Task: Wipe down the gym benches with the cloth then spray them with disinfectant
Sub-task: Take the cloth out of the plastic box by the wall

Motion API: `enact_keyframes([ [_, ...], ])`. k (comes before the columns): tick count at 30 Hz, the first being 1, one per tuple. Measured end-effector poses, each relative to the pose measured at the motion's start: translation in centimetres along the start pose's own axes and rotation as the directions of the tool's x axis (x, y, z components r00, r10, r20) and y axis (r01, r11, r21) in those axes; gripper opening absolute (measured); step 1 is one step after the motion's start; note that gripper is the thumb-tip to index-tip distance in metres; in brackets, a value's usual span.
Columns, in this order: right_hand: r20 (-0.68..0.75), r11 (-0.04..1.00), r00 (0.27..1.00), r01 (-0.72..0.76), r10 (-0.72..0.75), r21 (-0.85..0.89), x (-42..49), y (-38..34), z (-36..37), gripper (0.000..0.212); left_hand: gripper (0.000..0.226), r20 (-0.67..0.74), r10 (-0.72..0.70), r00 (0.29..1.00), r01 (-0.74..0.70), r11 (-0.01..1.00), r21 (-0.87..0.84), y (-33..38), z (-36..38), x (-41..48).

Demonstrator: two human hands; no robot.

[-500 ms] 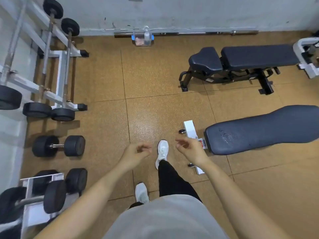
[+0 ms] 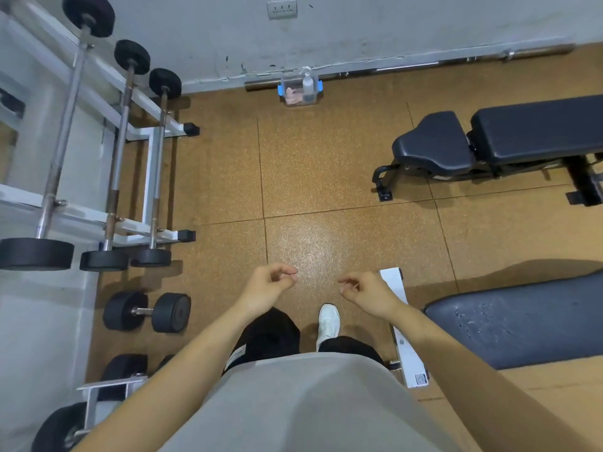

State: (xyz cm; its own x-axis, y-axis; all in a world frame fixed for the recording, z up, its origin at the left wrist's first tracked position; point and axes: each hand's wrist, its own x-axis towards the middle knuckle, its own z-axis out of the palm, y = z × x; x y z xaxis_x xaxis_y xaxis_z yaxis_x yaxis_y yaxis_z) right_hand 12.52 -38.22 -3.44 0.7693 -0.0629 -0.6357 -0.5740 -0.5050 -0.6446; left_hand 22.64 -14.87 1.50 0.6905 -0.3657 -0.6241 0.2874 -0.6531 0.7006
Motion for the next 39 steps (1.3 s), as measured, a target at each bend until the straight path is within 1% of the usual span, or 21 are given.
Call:
enact_keyframes([
  [1,0.007,1.0,1.0,0.001,-0.001,-0.014,1.4,-0.7,-1.2,0.027,0.02,-0.012,-0.002,1.0,0.002,1.0,-0.021,0.8,-0.5,1.2],
  [6,0.041,0.999,0.999,-0.024,0.023,0.028,9.9,-4.3,-6.1,0.025,0.016,-0.049,-0.039,0.998,0.034,0.995,-0.098,3.9,-3.6,8.9],
  [10,0.046,0.998,0.997,-0.066,0.064,0.021,17.8,-8.4,-9.8,0.025,0.016,-0.045,-0.057,0.997,0.049,0.986,-0.16,6.3,-7.7,16.9],
  [14,-0.029,0.997,0.998,-0.059,0.057,-0.058,24.8,-13.6,-14.2,0.023,0.013,-0.063,-0.051,0.997,0.038,0.982,-0.186,9.7,-13.5,25.6],
  [16,-0.015,0.994,0.998,-0.06,0.059,-0.09,28.5,-16.2,-16.9,0.029,0.014,-0.064,-0.014,0.998,0.004,0.988,-0.155,12.0,-16.7,29.8],
  [18,-0.003,0.995,0.999,-0.054,0.054,-0.084,32.3,-18.5,-19.9,0.032,0.009,-0.041,0.022,0.999,-0.026,0.996,-0.09,14.9,-19.9,33.9],
  [21,-0.058,0.998,0.997,-0.045,0.043,-0.036,37.0,-21.2,-24.2,0.029,0.012,-0.017,0.065,0.998,-0.065,0.998,-0.012,19.3,-23.8,39.4],
  [23,-0.106,0.998,0.993,-0.056,0.058,0.019,40.2,-22.0,-26.5,0.022,0.013,-0.022,0.057,0.998,-0.057,0.998,0.01,21.6,-25.6,43.4],
  [25,-0.125,0.994,0.988,-0.08,0.088,0.068,43.3,-22.5,-28.5,0.022,0.012,-0.02,0.032,0.999,-0.031,0.999,0.024,23.2,-26.6,47.2],
  [27,-0.116,0.989,0.988,-0.091,0.104,0.114,46.9,-22.8,-31.0,0.022,0.014,-0.023,-0.009,1.0,0.01,1.0,0.021,25.1,-27.0,51.0],
  [30,-0.092,0.989,0.991,-0.086,0.097,0.123,52.8,-23.4,-35.3,0.024,0.02,-0.006,-0.052,0.999,0.052,0.998,0.026,28.3,-27.4,56.6],
  [33,-0.102,0.981,0.987,-0.109,0.127,0.162,59.0,-24.1,-39.9,0.026,0.014,0.038,-0.102,0.994,0.101,0.994,0.049,31.7,-28.0,62.3],
  [36,-0.098,0.977,0.985,-0.125,0.144,0.173,65.1,-24.7,-43.9,0.023,0.017,0.086,-0.072,0.994,0.064,0.994,0.094,34.8,-29.1,68.4],
  [39,-0.089,0.978,0.985,-0.132,0.147,0.159,71.3,-25.5,-47.6,0.02,0.018,0.101,-0.042,0.994,0.034,0.996,0.088,37.1,-30.9,75.2],
])
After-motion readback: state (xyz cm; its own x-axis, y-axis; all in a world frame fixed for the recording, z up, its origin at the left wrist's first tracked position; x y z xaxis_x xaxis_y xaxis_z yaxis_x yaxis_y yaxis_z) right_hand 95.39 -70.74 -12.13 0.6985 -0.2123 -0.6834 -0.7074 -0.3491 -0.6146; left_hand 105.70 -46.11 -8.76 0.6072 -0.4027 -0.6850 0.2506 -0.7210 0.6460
